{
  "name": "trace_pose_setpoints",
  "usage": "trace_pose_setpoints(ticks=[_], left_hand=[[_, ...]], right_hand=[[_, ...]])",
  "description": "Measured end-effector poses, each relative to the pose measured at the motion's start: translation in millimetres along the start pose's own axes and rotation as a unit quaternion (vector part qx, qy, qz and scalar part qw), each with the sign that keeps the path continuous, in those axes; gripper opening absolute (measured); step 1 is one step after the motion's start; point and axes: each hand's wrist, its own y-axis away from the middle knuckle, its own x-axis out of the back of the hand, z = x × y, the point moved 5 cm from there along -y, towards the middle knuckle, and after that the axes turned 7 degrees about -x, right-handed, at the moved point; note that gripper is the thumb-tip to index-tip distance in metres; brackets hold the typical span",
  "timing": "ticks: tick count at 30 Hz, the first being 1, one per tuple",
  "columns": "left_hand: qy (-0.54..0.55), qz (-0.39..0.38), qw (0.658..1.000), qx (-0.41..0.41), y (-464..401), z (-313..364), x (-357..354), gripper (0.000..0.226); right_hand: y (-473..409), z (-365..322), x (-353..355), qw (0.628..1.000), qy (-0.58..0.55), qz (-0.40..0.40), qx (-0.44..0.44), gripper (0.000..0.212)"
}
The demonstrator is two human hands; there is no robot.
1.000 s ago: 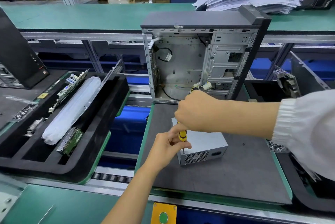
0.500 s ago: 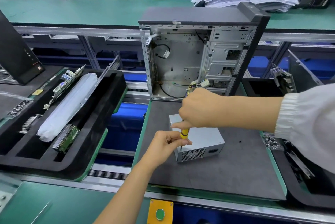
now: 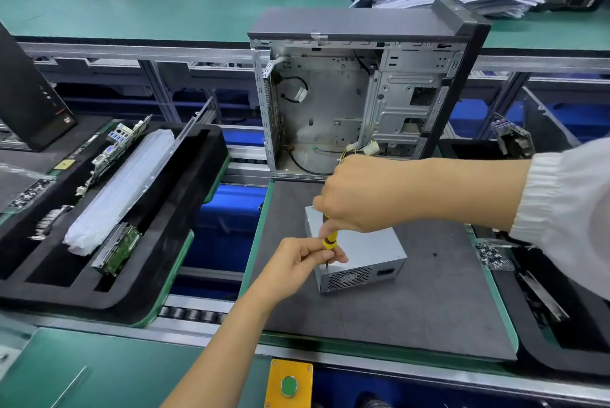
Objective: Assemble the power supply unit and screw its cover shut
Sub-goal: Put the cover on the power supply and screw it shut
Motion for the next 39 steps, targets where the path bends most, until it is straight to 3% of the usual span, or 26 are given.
trace_pose_setpoints(ticks=[3, 7, 10, 12, 16, 19, 22, 25, 28, 31, 35, 39], left_hand=[[0.005, 0.017, 1.0, 0.018, 0.9, -4.8, -1.7, 0.011], [0.003, 0.061, 0.998, 0.015, -1.9, -6.1, -0.4, 0.023], [0.009, 0.065, 0.998, 0.008, -1.9, -6.3, 1.1, 0.018], [0.005, 0.064, 0.998, 0.01, -0.1, -7.0, 3.0, 0.02], [0.005, 0.05, 0.999, 0.018, 1.9, -9.6, 0.9, 0.021], [0.003, 0.028, 0.999, 0.02, 2.0, -9.8, -2.4, 0.022], [-0.01, 0.047, 0.999, 0.012, 1.0, -8.0, -0.5, 0.019], [-0.018, 0.073, 0.997, -0.015, -1.3, -5.9, 4.2, 0.011], [-0.024, 0.057, 0.997, -0.04, -3.1, -3.3, 6.4, 0.016], [-0.028, 0.041, 0.998, -0.033, -2.7, -2.8, 7.5, 0.027], [-0.042, 0.023, 0.999, -0.02, -2.4, -3.6, 5.2, 0.026], [-0.024, 0.071, 0.997, 0.004, -3.7, -1.2, 8.7, 0.029]], right_hand=[[1.1, -1.2, 3.3, 0.998, 0.019, 0.01, -0.061, 0.06], [-5.7, -2.0, -0.3, 0.992, 0.022, -0.019, -0.12, 0.049], [-6.3, -3.8, -0.8, 0.993, -0.044, -0.082, -0.075, 0.018], [-6.3, -5.9, 1.0, 0.988, -0.089, -0.119, -0.034, 0.028], [-4.2, -5.4, 3.7, 0.997, -0.052, -0.061, -0.023, 0.014], [1.3, -0.6, 0.7, 0.998, 0.005, -0.007, -0.059, 0.054], [0.2, 1.4, 3.5, 0.993, 0.014, 0.001, -0.116, 0.064], [-5.2, 2.7, 2.5, 0.988, 0.024, -0.017, -0.152, 0.057], [-6.8, 1.5, -1.6, 0.99, -0.058, -0.073, -0.104, 0.027], [-8.5, 1.0, 1.6, 0.985, -0.107, -0.126, -0.047, 0.033], [-3.7, 3.4, 1.3, 0.995, -0.032, -0.089, -0.037, 0.009], [-1.2, 0.1, 8.0, 0.998, 0.043, -0.027, -0.043, 0.025]])
